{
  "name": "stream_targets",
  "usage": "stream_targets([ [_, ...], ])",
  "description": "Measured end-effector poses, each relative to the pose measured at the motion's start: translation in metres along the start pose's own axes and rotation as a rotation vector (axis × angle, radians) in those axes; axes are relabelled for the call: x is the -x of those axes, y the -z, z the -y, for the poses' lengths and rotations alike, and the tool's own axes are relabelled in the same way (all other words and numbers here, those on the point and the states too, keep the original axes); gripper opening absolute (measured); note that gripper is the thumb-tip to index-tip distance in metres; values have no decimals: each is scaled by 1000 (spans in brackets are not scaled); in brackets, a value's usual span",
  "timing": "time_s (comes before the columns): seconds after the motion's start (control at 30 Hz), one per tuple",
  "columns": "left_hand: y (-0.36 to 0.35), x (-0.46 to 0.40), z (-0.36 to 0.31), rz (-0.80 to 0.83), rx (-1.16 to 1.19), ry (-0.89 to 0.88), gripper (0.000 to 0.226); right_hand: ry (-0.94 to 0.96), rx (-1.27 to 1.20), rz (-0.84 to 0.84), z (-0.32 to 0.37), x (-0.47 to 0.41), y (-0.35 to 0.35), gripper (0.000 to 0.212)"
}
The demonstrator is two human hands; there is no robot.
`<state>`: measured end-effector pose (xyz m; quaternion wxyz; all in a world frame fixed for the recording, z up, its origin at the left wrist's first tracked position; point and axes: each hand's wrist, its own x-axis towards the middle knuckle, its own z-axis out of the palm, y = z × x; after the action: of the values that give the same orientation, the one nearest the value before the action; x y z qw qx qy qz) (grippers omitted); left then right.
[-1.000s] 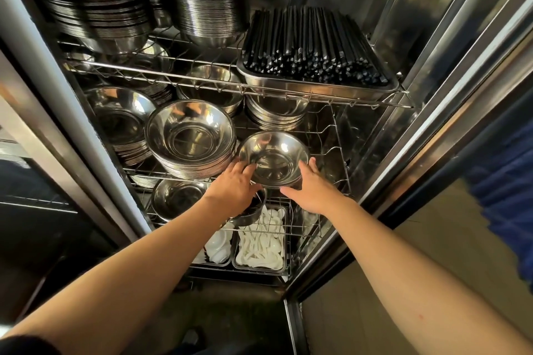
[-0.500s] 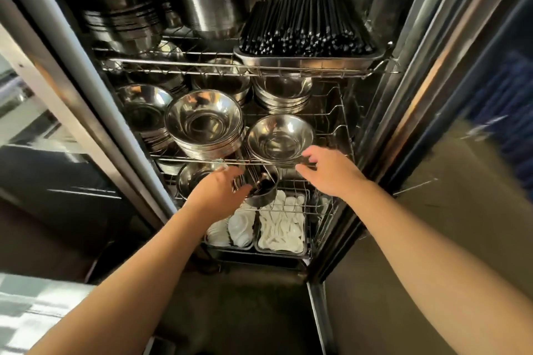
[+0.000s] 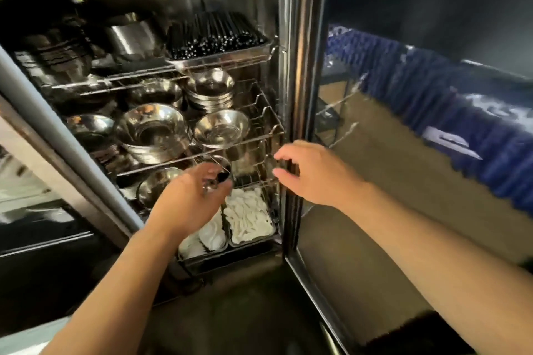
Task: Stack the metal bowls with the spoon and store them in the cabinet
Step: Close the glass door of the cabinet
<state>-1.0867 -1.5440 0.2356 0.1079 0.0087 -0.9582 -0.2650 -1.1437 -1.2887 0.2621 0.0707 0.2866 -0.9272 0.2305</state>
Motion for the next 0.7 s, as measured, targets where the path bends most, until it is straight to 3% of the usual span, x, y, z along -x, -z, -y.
stream_targets([
  [0.37, -6, 93, -141, 22, 163, -339, 54, -154, 107, -307, 45, 191, 108, 38],
  [0.7, -34, 123, -308, -102, 295, -587, 78, 3, 208, -798, 6, 290, 215, 44],
])
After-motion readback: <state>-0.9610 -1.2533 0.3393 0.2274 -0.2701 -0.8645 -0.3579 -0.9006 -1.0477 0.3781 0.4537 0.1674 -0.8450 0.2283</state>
